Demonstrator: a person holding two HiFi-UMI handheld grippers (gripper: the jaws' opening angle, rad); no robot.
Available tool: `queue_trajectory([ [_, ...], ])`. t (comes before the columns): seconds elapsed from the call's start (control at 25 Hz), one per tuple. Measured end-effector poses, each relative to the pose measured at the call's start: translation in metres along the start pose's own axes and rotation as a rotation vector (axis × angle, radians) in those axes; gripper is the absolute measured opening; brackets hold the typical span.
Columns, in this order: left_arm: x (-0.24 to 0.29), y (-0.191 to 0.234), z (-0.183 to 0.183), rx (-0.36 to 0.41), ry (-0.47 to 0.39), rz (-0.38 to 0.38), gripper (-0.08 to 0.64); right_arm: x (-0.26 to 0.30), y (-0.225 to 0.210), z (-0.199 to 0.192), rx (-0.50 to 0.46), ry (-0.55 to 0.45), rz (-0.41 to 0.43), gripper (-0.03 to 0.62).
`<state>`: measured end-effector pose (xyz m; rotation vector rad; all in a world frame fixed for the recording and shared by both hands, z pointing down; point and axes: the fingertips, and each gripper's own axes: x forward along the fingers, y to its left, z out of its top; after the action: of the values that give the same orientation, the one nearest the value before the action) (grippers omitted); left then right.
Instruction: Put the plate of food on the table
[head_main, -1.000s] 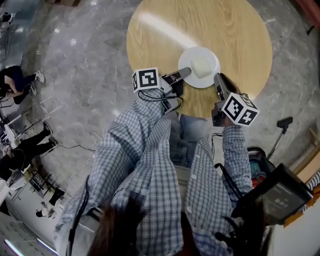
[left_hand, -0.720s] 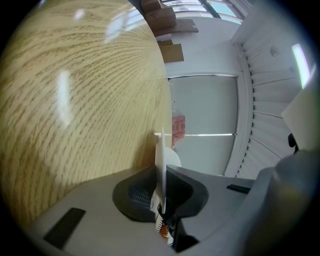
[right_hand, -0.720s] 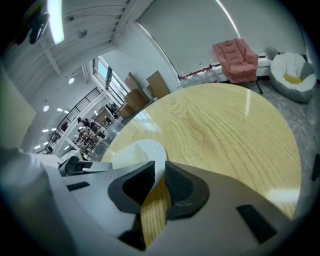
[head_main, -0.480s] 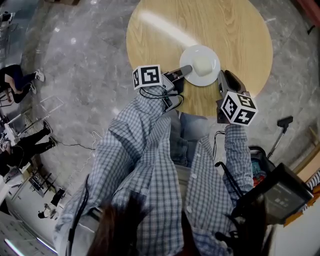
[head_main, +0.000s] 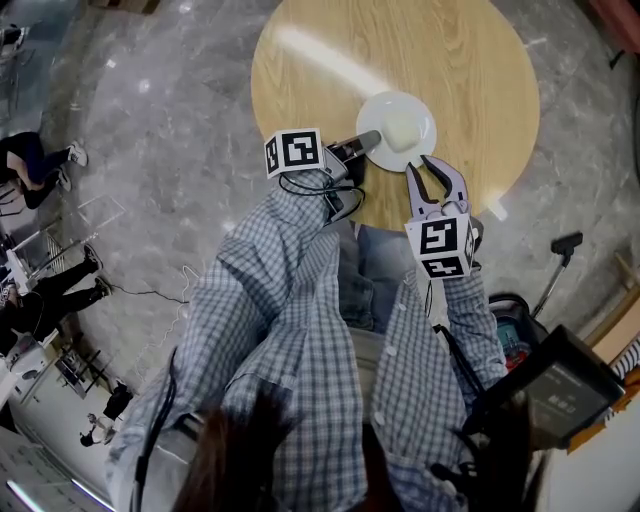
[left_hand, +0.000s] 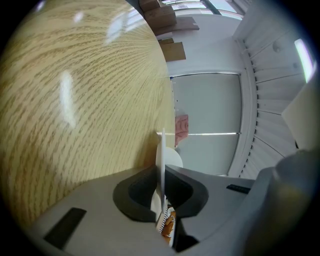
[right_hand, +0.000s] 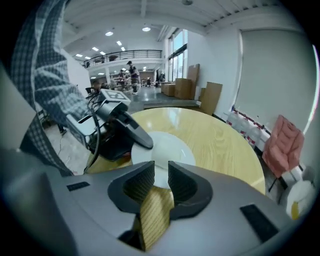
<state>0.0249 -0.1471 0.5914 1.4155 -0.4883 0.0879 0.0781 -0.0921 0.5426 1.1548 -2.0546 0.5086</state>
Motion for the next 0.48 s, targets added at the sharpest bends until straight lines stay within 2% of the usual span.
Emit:
queue_trajectory([
  [0.28, 0.0, 0.0, 0.0, -0.001, 0.001, -0.001, 0.025, 0.013, 0.04, -0.017, -0.481, 0.098, -0.009, 0.069],
  [0.48, 0.002, 0.0, -0.001, 0.002, 0.004, -0.004, 0.025, 0.024, 0.047, -0.025, -0.703, 0.13, -0.048, 0.069],
])
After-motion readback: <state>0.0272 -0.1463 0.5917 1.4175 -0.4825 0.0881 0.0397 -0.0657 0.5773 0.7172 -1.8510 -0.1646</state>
